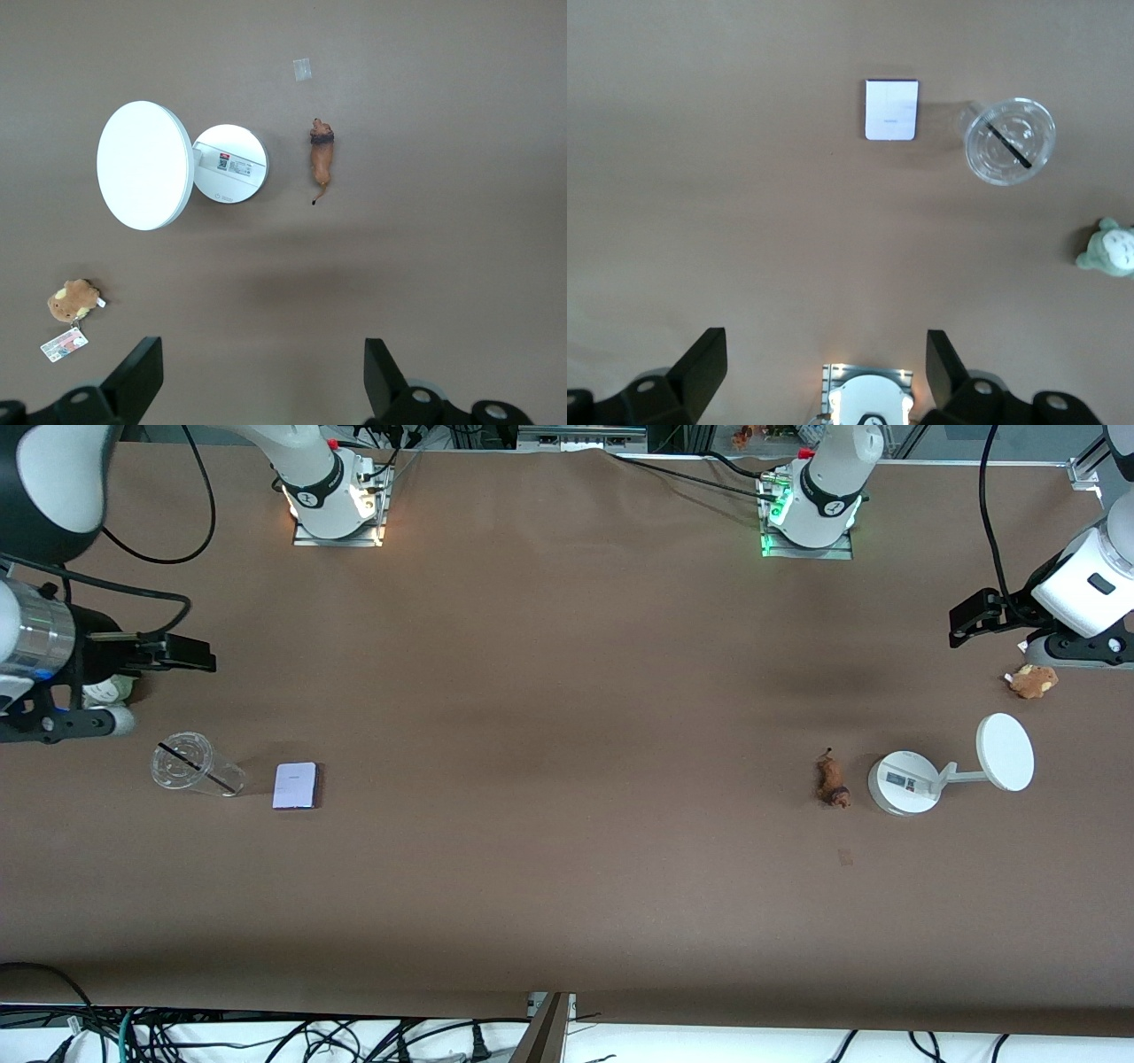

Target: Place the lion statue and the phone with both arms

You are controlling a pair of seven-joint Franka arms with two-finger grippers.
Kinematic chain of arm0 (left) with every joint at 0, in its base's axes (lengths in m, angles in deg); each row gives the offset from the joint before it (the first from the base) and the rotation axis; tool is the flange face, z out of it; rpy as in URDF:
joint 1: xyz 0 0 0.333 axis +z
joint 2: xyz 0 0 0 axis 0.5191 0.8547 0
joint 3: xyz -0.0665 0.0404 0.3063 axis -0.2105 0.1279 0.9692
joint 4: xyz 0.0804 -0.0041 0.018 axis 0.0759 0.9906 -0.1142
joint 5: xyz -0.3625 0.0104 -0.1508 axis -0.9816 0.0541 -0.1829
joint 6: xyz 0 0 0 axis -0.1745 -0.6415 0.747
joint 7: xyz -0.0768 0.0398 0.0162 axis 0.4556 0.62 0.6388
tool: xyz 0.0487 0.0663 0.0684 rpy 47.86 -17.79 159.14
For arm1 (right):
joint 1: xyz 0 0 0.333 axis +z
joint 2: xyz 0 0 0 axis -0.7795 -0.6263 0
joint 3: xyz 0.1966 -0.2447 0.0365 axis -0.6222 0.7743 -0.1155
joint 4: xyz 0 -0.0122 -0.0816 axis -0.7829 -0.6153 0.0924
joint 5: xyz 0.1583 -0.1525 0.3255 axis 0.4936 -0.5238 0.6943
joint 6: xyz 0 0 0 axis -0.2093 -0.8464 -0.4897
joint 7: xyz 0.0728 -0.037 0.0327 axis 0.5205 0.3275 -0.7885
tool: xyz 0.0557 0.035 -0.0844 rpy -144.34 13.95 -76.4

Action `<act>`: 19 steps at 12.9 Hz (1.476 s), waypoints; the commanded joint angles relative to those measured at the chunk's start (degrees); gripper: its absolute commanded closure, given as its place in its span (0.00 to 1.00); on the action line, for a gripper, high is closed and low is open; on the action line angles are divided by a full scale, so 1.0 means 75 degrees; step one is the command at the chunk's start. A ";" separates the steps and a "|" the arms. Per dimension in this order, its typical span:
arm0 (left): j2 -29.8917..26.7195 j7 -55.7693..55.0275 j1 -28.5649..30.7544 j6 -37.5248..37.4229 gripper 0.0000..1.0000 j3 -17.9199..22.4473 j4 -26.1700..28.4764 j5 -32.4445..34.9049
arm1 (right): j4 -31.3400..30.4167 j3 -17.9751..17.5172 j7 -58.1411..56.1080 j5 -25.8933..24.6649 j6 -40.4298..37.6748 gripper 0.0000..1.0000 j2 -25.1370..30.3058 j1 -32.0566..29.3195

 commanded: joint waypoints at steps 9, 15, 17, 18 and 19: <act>0.0150 0.0026 -0.0046 -0.0149 0.00 0.0022 -0.0287 -0.0218 | -0.4148 -0.4622 0.0366 -0.1669 0.2190 0.00 0.3424 -0.3823; 0.0150 0.0026 -0.0046 -0.0184 0.00 0.0022 -0.0287 -0.0218 | -0.4198 -0.4599 0.0390 -0.1715 0.2274 0.00 0.3357 -0.3812; 0.0150 0.0026 -0.0046 -0.0184 0.00 0.0022 -0.0287 -0.0218 | -0.4163 -0.4598 0.0390 -0.1715 0.2228 0.00 0.3321 -0.3789; 0.0150 0.0026 -0.0046 -0.0184 0.00 0.0022 -0.0287 -0.0218 | -0.4059 -0.4598 0.0378 -0.1715 0.2193 0.00 0.3275 -0.3766; 0.0150 0.0026 -0.0046 -0.0184 0.00 0.0022 -0.0287 -0.0218 | -0.3907 -0.4598 0.0366 -0.1715 0.2169 0.00 0.3170 -0.3765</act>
